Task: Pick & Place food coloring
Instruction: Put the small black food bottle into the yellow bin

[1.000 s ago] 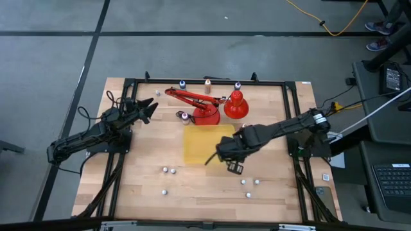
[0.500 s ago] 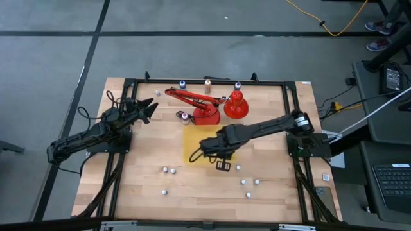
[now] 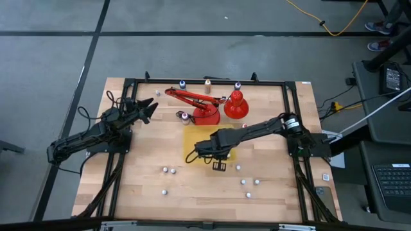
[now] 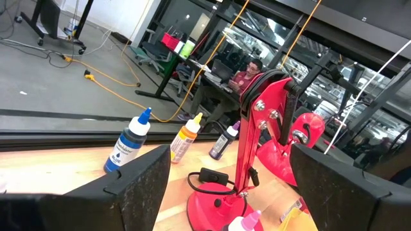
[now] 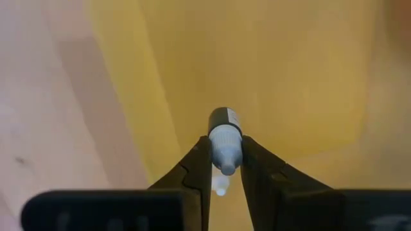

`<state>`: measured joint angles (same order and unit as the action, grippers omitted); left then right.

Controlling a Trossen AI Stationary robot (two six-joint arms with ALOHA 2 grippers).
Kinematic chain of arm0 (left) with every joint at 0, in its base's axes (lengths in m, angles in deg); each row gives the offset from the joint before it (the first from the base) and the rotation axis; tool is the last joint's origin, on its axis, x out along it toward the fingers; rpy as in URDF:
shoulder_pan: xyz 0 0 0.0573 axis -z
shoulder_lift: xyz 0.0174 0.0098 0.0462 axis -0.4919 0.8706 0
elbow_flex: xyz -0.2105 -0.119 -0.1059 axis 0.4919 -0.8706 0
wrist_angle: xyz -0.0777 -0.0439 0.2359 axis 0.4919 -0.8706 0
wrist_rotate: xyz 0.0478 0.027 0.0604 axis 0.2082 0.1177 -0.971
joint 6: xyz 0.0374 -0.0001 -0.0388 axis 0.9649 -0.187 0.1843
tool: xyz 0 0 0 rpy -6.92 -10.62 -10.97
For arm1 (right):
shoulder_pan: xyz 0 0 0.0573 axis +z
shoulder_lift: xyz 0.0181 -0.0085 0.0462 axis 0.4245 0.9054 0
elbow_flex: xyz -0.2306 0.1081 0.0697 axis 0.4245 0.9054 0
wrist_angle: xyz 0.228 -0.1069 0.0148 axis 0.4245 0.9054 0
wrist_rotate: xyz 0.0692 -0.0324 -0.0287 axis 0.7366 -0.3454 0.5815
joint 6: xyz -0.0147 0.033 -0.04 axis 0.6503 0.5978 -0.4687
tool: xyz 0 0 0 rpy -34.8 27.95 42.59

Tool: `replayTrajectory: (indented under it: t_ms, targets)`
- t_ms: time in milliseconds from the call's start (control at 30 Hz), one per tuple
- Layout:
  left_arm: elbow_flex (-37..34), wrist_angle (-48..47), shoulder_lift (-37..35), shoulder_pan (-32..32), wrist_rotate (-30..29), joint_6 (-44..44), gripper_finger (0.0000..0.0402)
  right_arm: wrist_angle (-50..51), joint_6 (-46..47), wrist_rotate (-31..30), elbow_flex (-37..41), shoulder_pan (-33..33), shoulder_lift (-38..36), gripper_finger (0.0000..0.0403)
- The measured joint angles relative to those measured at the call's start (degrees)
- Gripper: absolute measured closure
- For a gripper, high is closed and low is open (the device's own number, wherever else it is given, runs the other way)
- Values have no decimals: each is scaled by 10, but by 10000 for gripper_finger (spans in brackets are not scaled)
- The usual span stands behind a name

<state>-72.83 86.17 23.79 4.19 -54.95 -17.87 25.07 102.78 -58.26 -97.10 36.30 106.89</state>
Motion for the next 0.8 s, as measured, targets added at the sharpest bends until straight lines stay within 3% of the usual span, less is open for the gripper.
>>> replayTrajectory:
  t_ms: [800]
  targets:
    - [0, 0, 0, 0, 0, 0, 90, -46, -1, 7, 67, 0, -1, 324]
